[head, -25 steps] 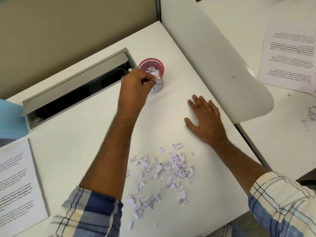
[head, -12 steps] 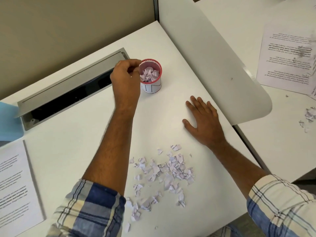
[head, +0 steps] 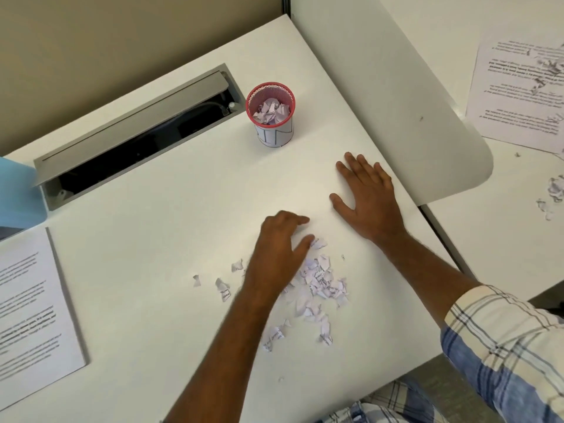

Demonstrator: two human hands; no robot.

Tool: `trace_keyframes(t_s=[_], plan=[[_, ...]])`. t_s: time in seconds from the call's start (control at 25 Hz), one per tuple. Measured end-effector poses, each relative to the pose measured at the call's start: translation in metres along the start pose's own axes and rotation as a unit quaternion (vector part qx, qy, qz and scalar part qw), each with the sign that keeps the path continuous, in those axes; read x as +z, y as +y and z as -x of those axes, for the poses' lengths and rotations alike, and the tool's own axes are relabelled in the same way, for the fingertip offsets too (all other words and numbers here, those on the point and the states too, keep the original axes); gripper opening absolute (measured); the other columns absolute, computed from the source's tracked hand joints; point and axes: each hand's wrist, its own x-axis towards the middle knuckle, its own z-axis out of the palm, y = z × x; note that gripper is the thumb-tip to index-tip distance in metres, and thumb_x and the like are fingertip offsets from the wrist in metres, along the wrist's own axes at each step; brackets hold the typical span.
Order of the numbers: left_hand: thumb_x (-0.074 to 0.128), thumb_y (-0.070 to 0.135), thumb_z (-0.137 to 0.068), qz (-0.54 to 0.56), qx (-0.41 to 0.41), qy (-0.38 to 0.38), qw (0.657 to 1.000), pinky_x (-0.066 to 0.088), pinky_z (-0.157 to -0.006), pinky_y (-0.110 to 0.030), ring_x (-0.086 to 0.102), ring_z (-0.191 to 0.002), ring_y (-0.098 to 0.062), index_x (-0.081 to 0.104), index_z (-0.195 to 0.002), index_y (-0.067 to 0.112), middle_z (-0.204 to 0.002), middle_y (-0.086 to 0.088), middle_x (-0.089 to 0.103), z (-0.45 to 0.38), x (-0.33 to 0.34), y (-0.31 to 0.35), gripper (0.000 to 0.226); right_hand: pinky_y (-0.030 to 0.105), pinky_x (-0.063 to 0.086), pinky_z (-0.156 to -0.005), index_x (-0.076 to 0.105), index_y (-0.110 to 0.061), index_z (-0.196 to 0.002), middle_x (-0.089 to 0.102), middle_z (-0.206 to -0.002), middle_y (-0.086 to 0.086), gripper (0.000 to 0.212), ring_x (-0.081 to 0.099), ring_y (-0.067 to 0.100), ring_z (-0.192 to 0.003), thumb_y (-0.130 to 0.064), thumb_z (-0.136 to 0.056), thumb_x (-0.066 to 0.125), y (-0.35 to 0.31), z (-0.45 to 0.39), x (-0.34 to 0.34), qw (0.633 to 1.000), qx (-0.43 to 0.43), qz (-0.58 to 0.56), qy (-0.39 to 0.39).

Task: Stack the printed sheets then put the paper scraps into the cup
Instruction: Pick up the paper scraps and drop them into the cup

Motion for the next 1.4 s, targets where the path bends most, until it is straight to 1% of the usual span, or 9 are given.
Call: trace_keyframes(t_s=[0.2,0.4,0.6,0.8,0.92,1.04,1.16,1.28,1.4], plan=[[0.083,0.047,-0.085,-0.004,-0.039,-0.082,0.996,0.035,-0.101,-0.021,0.045,-0.125,-0.014,0.064,-0.139,0.022,-0.135,0.003,0.057,0.027,0.023,0.007,0.063,0.045,0.016,-0.126,0.035,-0.024,-0.157,0.026,-0.168,-0.001,0.065,0.02,0.016,-0.156,-0.052,-0.1,0.048,0.0,0.0,-0.001,1.0,-0.003,0.005,-0.012],[0.076,0.019,-0.094,-0.029,-0.007,-0.074,0.997,0.049,-0.097,-0.033,0.053,-0.115,-0.022,0.07,-0.131,0.015,-0.124,-0.004,0.059,0.032,0.033,0.01,0.038,0.044,0.016,-0.126,0.037,-0.024,-0.156,0.028,-0.167,-0.001,0.065,0.021,0.016,-0.156,-0.051,-0.1,0.05,-0.001,0.001,-0.001,1.0,0.0,0.0,-0.007],[0.067,0.012,-0.098,-0.032,-0.009,-0.064,0.997,0.05,-0.092,-0.034,0.061,-0.108,-0.027,0.076,-0.118,0.01,-0.112,-0.008,0.069,0.024,0.036,0.008,0.021,0.043,0.014,-0.127,0.037,-0.024,-0.156,0.027,-0.168,-0.001,0.065,0.021,0.016,-0.156,-0.053,-0.099,0.049,-0.001,0.0,-0.003,1.0,0.004,-0.006,-0.013],[0.065,0.008,-0.097,0.017,-0.03,-0.033,0.999,0.053,-0.091,-0.036,0.066,-0.099,-0.022,0.079,-0.107,0.01,-0.104,-0.004,0.073,0.022,0.029,0.014,0.017,0.044,0.015,-0.127,0.037,-0.024,-0.157,0.027,-0.168,-0.002,0.065,0.02,0.016,-0.156,-0.053,-0.1,0.048,0.0,0.0,-0.003,1.0,0.003,-0.008,-0.014],[0.069,0.007,-0.096,0.079,-0.066,-0.001,0.995,0.054,-0.088,-0.027,0.065,-0.091,-0.009,0.08,-0.105,0.014,-0.101,0.002,0.074,0.013,0.009,0.021,0.015,0.043,0.016,-0.127,0.037,-0.024,-0.156,0.028,-0.167,-0.002,0.065,0.021,0.016,-0.156,-0.053,-0.099,0.05,-0.001,0.0,-0.002,1.0,0.004,-0.002,-0.009],[0.071,0.006,-0.095,0.146,-0.068,0.046,0.986,0.055,-0.078,-0.021,0.069,-0.082,-0.005,0.08,-0.101,0.018,-0.098,0.004,0.075,-0.007,-0.023,0.033,0.016,0.043,0.017,-0.126,0.039,-0.025,-0.156,0.029,-0.167,-0.003,0.065,0.022,0.015,-0.155,-0.053,-0.099,0.051,-0.001,0.0,-0.001,1.0,0.005,0.0,0.002],[0.067,0.001,-0.097,0.221,-0.091,0.073,0.968,0.057,-0.06,-0.021,0.075,-0.061,-0.014,0.076,-0.1,0.016,-0.097,-0.009,0.077,-0.045,-0.057,0.04,0.018,0.042,0.016,-0.127,0.039,-0.027,-0.156,0.028,-0.167,-0.005,0.065,0.021,0.013,-0.156,-0.053,-0.098,0.052,-0.001,0.0,0.0,1.0,0.011,0.001,-0.003],[0.067,0.004,-0.097,0.187,-0.065,0.098,0.975,0.057,-0.06,-0.024,0.073,-0.054,-0.016,0.077,-0.1,0.018,-0.083,-0.007,0.077,-0.091,-0.088,0.042,0.019,0.042,0.015,-0.127,0.038,-0.027,-0.156,0.027,-0.168,-0.006,0.065,0.02,0.012,-0.156,-0.053,-0.098,0.052,0.0,-0.001,0.002,1.0,0.012,-0.002,-0.007],[0.07,0.008,-0.095,0.161,-0.044,0.134,0.977,0.055,-0.064,-0.018,0.069,-0.059,-0.006,0.08,-0.102,0.018,-0.076,0.002,0.075,-0.136,-0.114,0.049,0.015,0.043,0.017,-0.126,0.038,-0.026,-0.156,0.027,-0.167,-0.005,0.065,0.02,0.013,-0.156,-0.052,-0.098,0.052,0.001,-0.001,0.003,1.0,0.009,0.002,0.0]])
